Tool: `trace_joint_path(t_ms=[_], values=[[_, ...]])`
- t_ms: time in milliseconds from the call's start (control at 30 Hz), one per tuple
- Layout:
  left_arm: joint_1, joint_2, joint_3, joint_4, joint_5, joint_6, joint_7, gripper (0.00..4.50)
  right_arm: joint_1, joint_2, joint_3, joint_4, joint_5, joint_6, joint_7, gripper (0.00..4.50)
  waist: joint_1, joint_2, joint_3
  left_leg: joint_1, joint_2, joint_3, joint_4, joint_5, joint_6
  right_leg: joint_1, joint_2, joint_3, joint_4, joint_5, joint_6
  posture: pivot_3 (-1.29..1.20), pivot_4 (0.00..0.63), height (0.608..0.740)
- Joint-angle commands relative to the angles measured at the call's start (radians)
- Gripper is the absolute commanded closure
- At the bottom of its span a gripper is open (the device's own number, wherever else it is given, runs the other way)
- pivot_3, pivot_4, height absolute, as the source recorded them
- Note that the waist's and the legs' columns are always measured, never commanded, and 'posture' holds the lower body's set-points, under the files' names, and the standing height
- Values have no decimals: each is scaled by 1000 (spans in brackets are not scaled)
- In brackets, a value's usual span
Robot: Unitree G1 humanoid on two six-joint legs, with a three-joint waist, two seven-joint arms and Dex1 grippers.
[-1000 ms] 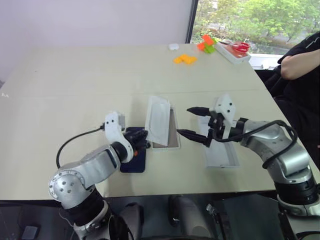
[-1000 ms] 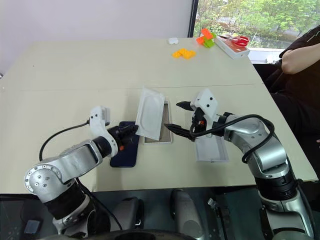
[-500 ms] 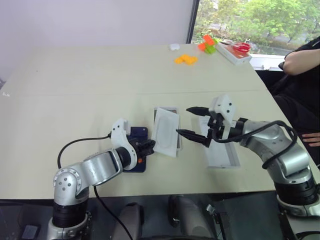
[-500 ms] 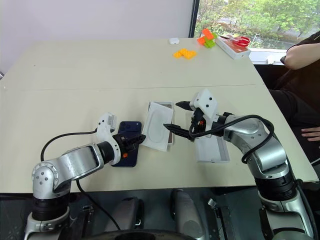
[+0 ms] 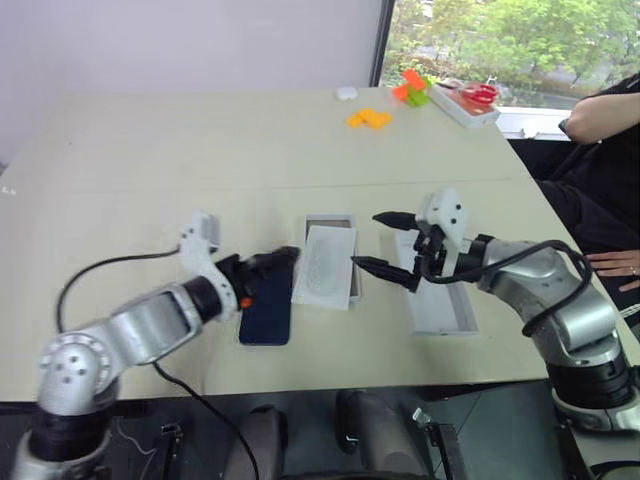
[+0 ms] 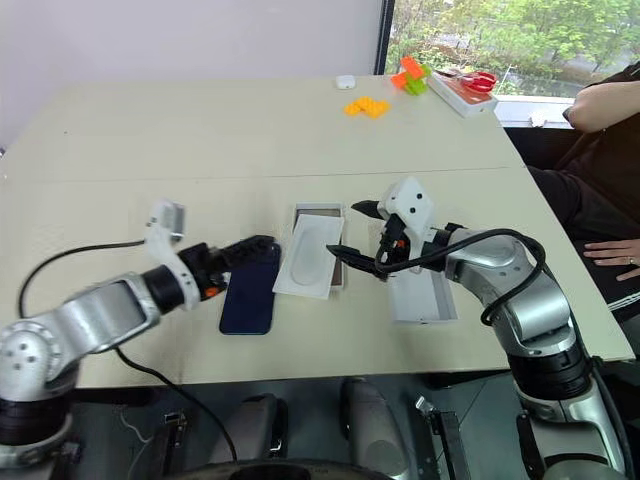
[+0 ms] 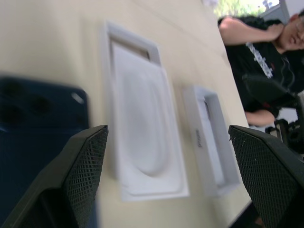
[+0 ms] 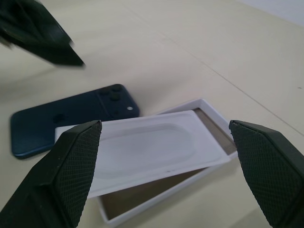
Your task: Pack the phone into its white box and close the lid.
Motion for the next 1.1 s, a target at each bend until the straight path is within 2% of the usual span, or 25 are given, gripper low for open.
trace_joint_path(t_ms=[33, 167, 267, 467, 600, 833, 1100], values=[[59, 160, 97, -27, 314, 17, -286, 207, -64, 30, 36, 13, -9, 33, -20, 848, -3, 0, 0, 0, 0, 0, 0, 0, 0, -1, 0, 0, 0, 0, 0, 0, 150, 732], [165, 247, 136, -20, 566, -42, -552, 207, -125, 73, 117, 45, -61, 80, -61, 2841, -1, 0, 1, -1, 0, 0, -1, 0, 0, -5, 0, 0, -1, 0, 0, 0, 150, 732], [280, 272, 178, -21, 719, -106, -775, 207, -187, 128, 202, 92, -147, 105, -132, 4281, -6, 0, 1, -4, 0, 3, -1, 0, 0, -9, -1, 1, -1, 0, 0, 0, 150, 732], [447, 296, 187, -78, 949, -213, -1086, 207, -256, 129, 324, 138, -261, 176, -153, 4281, 0, 0, 1, -17, 1, 2, 0, 0, 0, -22, -1, 1, 0, 3, -4, 0, 150, 732], [500, 275, 178, -93, 1054, -276, -1195, 207, -315, 148, 384, 211, -307, 265, -154, 4281, -3, 0, 0, -19, 1, 2, 0, 0, 0, -24, -2, 1, 0, 3, -4, 0, 150, 732], [514, 227, 149, -135, 1107, -283, -1270, 207, -355, 191, 402, 345, -371, 257, -169, 4281, -5, 0, 0, -18, 2, 2, 0, 0, 0, -23, -1, 0, 0, 3, -4, 0, 150, 732], [473, 178, 119, -149, 1119, -245, -1252, 207, -406, 262, 379, 498, -423, 174, -196, 4281, -5, 0, 0, -18, 2, 1, 1, 0, 0, -22, 0, 0, 2, 4, -4, 0, 150, 732]])
